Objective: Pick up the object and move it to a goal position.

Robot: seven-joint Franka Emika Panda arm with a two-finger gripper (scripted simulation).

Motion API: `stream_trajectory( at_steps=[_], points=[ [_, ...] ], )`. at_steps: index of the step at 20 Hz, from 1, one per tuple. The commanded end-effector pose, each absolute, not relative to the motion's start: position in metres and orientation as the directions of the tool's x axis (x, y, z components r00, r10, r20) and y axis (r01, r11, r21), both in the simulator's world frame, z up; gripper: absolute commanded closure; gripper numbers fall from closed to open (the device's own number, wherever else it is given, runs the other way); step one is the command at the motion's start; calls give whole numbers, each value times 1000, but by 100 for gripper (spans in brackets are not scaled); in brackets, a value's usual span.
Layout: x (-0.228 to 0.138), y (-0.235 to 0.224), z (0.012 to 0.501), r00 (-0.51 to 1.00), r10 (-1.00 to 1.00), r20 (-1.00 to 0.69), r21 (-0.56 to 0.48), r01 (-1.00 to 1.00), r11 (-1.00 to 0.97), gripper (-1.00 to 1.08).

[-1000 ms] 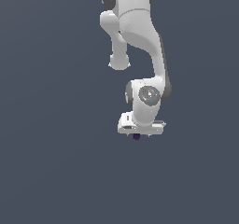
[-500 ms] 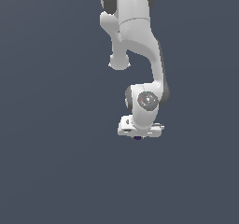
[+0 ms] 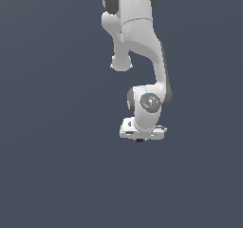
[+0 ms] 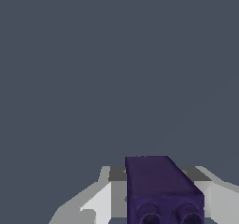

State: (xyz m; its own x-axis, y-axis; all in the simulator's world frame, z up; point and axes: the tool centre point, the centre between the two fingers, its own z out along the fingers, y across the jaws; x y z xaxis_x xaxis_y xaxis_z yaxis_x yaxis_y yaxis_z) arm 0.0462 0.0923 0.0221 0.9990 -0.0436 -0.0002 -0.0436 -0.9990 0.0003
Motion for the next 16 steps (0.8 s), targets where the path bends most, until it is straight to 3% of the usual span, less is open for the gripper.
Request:
stream_trajectory(
  at_steps=[1,9,16],
  points=[
    [46,93,23,999,-43,0,0,-43,-999,108],
    [38,106,46,999,-43,0,0,-43,-999,108],
    [21,132,94,999,-43,0,0,-43,-999,108]
  ],
)
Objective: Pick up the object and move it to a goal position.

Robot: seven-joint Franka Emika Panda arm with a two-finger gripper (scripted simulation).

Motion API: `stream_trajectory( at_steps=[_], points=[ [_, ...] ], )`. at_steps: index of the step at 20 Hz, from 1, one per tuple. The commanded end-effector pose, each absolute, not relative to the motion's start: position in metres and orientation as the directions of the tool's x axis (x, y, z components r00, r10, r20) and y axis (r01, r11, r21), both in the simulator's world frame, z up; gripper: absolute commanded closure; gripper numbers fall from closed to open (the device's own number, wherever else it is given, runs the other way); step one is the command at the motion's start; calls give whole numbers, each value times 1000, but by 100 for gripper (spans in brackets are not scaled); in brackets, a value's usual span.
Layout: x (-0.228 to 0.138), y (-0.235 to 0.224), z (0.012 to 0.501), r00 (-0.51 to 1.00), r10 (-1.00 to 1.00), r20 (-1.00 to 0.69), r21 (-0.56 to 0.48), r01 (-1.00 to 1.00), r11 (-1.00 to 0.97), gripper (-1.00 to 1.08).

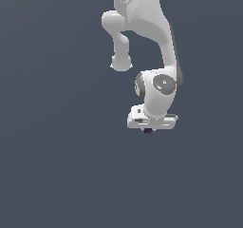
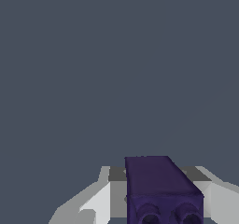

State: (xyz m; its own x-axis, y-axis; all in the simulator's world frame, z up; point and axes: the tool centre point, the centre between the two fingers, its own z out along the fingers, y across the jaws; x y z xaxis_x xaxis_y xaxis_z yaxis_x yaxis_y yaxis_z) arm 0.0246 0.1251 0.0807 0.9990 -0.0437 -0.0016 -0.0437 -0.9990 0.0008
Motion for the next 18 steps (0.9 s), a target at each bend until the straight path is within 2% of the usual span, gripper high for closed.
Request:
stream_trajectory(
  at_steps=[1,18],
  points=[
    [17,137,103,999,-43,0,0,-43,-999,108],
    [-34,225,260,999,-43,0,1,-43,-999,108]
  ],
)
